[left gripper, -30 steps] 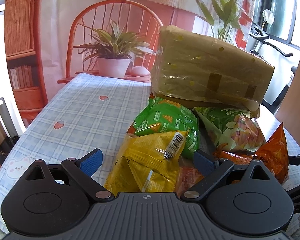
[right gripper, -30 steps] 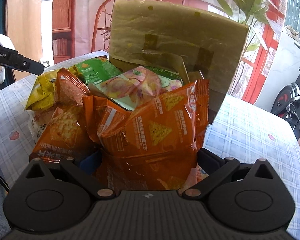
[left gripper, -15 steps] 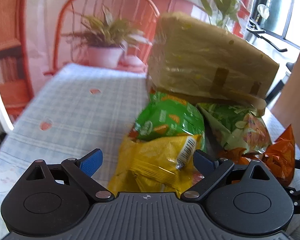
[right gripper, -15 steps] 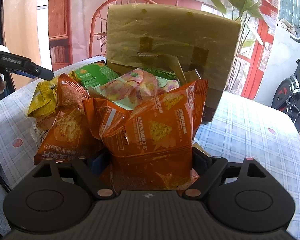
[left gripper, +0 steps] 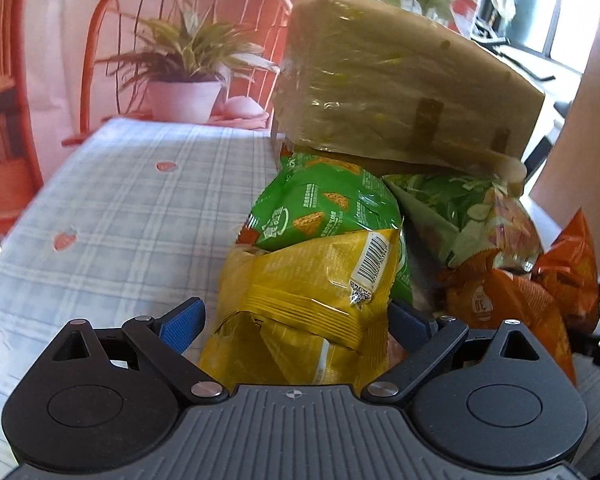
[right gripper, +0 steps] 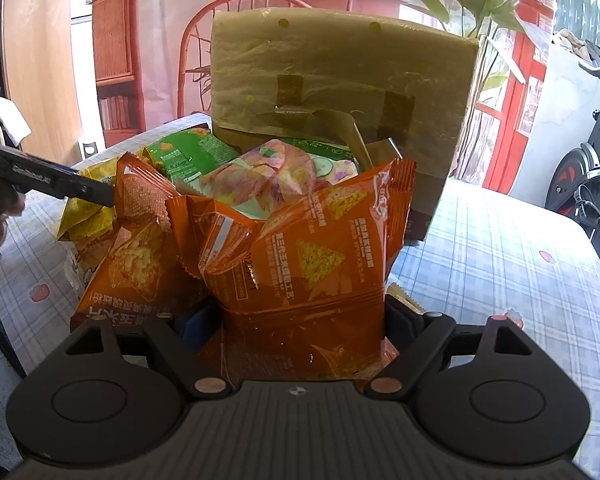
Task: Organize snacks
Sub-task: 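Close the right tool on an orange cracker bag while the left tool grasps a yellow chip bag, then lift both held bags up and carry them over the box opening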
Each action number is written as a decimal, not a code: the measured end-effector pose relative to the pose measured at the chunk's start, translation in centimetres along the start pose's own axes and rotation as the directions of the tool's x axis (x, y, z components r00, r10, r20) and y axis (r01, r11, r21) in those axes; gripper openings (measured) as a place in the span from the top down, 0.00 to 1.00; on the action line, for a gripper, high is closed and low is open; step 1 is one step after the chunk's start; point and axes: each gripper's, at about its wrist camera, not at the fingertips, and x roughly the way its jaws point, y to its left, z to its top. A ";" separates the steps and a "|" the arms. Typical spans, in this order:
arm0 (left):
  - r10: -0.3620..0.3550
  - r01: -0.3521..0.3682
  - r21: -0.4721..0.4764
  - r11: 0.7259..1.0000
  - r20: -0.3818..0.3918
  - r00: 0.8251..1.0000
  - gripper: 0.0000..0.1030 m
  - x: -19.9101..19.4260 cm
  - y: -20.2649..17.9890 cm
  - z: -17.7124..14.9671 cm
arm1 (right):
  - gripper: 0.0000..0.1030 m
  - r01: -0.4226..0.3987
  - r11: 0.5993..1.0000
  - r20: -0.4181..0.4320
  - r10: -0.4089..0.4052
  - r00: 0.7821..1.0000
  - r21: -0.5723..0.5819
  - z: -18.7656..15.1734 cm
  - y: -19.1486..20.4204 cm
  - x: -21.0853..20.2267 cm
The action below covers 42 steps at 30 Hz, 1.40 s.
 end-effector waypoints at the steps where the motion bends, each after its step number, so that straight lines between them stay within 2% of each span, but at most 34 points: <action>1: -0.006 0.006 -0.011 1.000 -0.001 1.000 0.04 0.1 0.1 0.0 | 0.17 0.000 1.000 0.001 0.000 1.000 0.002 0.0 0.0 0.0; 7: -0.013 0.013 -0.042 0.999 0.011 1.000 0.08 0.7 0.1 -0.3 | 0.17 -0.005 1.000 0.003 0.004 1.000 0.011 0.0 0.0 0.0; 15: -0.032 0.034 -0.064 0.997 0.032 0.999 0.22 -0.5 0.8 -0.8 | 0.19 -0.013 0.999 0.025 0.012 1.000 0.036 -0.1 0.1 -0.5; 18: -0.037 0.042 -0.089 0.995 0.058 0.998 0.22 -1.4 1.1 -0.7 | 0.19 -0.017 0.999 0.038 0.015 0.999 0.043 0.0 0.1 -0.9; 27: -0.024 0.034 -0.069 0.997 0.143 0.989 0.22 -4.2 0.2 0.2 | 0.19 -0.007 0.998 0.080 0.002 0.997 0.068 0.2 0.0 -2.5; 42: 0.008 0.009 -0.082 0.997 0.196 0.981 0.22 -6.6 -0.1 0.1 | 0.19 -0.002 0.996 0.117 -0.008 0.993 0.089 0.3 -0.2 -3.8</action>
